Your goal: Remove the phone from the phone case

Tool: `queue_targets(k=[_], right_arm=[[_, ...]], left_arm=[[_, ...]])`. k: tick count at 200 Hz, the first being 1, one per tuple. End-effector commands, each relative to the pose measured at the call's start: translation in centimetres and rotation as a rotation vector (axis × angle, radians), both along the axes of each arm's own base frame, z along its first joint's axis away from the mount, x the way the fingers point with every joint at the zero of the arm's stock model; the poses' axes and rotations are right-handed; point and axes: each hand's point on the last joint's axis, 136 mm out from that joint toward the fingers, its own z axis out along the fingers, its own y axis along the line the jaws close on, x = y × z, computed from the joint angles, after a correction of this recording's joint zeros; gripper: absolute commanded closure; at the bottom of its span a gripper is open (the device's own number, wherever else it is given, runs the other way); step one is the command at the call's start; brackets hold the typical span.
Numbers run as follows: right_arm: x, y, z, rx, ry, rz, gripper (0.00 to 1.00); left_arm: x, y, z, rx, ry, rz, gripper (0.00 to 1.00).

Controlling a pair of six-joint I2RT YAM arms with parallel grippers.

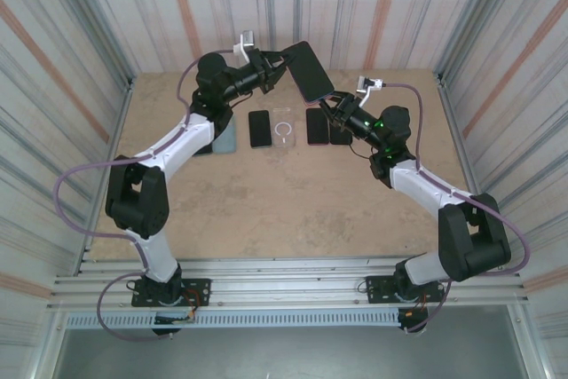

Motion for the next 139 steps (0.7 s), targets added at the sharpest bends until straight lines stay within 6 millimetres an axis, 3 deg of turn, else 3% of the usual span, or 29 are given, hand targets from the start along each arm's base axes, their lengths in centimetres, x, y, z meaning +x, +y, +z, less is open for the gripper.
queue_targets(k=[1, 73, 139], right_arm=[[0.2, -0.6, 1.9, 0.063, -0.032, -0.042, 0.68], [0.2, -0.4, 2.1, 0.081, -0.042, -0.021, 0.94], [0.4, -1.1, 1.9, 0.108, -0.05, -0.068, 0.99]], left_arm=[[-0.6, -0.5, 0.8, -0.037, -0.033, -0.023, 1.0], [-0.4, -1.0, 0.3, -0.014, -0.023, -0.056, 0.96], [-0.1, -1.0, -0.2, 0.003, 0.003, -0.054, 0.63]])
